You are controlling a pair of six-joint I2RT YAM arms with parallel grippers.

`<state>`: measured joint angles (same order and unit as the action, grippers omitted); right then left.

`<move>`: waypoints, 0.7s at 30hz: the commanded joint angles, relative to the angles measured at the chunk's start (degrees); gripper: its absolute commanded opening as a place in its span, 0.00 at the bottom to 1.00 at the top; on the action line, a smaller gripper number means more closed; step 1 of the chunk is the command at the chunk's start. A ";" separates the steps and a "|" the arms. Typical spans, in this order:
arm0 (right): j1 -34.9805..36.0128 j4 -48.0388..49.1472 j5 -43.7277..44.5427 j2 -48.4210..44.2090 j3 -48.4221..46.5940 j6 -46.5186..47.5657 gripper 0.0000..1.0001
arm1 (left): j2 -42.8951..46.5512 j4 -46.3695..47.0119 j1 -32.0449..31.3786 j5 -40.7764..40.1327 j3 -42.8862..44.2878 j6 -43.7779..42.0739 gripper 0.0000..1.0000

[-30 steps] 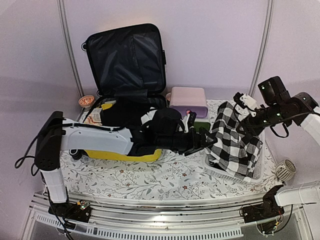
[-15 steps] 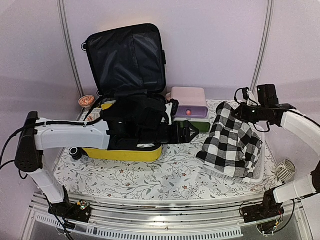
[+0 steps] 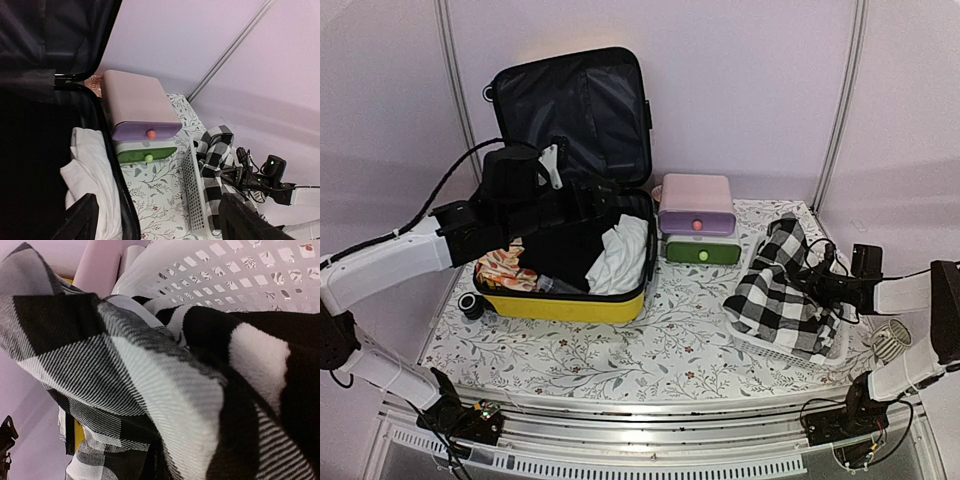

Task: Open, take out, and arrange the luggage
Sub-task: Adjust the clothes in the bin.

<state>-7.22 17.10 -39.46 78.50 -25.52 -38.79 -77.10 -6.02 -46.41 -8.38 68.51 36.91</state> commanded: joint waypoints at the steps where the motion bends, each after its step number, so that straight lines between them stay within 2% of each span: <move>1: -2.65 0.06 -1.74 2.54 -0.37 2.23 0.01 | 1.60 -5.31 5.60 1.59 -1.68 -2.63 0.85; 6: 0.26 -15.96 1.30 -6.61 -9.66 9.21 0.01 | 2.00 -7.74 6.90 0.37 -0.95 -4.93 0.86; 8: 1.19 -18.91 -0.06 -8.48 -13.37 11.96 0.01 | 1.82 -6.33 6.87 3.62 -1.05 -5.53 0.86; 10: 1.22 -20.02 -3.66 -8.41 -16.71 12.62 0.02 | 0.78 -3.16 6.61 10.01 -1.46 -5.81 0.83; 12: 1.29 -19.93 -6.90 -6.66 -19.76 12.98 0.01 | -1.46 -0.37 4.58 12.93 -1.15 -5.15 0.80; 16: 1.25 -16.42 -12.27 -1.27 -23.75 12.03 0.01 | -8.71 1.75 -4.01 11.85 2.98 -6.58 0.76; 21: 1.41 -14.84 -16.27 5.79 -28.10 10.24 0.01 | -19.08 5.28 -11.09 13.23 9.97 -7.59 0.70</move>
<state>-6.04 1.65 -51.18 80.20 -50.87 -28.12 -90.63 -4.99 -52.97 2.04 73.71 31.20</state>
